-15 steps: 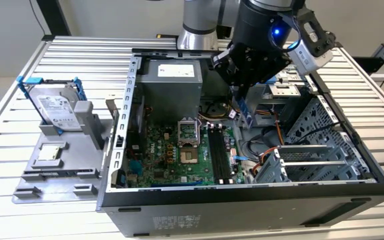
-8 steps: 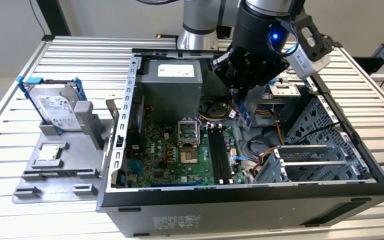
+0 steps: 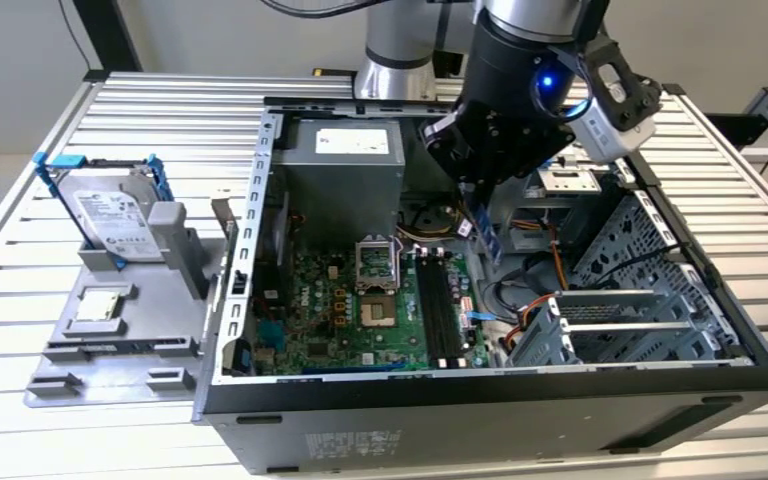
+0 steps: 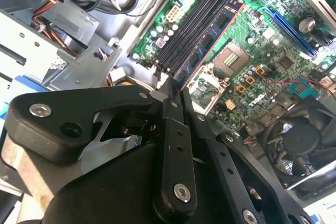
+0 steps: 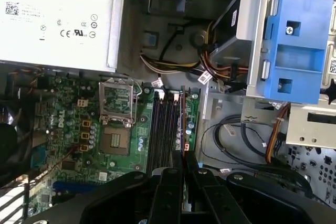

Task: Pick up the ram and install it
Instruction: 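Insert the ram into the slot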

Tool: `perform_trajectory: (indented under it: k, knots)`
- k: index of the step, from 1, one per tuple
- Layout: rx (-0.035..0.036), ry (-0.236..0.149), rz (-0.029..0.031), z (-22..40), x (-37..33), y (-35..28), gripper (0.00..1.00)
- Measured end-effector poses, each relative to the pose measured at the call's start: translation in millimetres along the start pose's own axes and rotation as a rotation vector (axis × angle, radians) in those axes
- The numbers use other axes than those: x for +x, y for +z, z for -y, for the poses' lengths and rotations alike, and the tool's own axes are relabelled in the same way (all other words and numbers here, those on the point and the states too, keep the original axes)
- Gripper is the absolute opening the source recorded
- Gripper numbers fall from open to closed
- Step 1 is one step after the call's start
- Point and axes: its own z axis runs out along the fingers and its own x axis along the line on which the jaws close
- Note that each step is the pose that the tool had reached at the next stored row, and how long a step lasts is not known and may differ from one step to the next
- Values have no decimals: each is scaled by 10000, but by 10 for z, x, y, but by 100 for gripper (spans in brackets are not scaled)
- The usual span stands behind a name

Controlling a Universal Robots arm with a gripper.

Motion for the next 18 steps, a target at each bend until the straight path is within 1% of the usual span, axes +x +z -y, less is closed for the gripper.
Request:
perform_trajectory:
  k: [3, 5, 6, 7, 8, 9, 11, 14, 15, 16, 18]
  knots:
    - [20, -1, -2, 2, 0, 48, 0]
    - [25, -1, -2, 3, 1, 93, 0]
    - [49, 0, -4, 3, 1, 108, 0]
    - [115, -1, -11, 4, 1, 117, 0]
    - [164, 0, -15, 4, 1, 126, 0]
    - [190, 56, -12, 5, 3, 139, 0]
    - [207, 329, 6, 6, 3, 163, 0]
    - [217, 867, 44, 7, 4, 205, 0]
    - [221, 1046, 49, 8, 4, 224, 0]
    - [226, 1172, 52, 8, 7, 243, 0]
    - [246, 1305, 54, 9, 14, 277, 0]
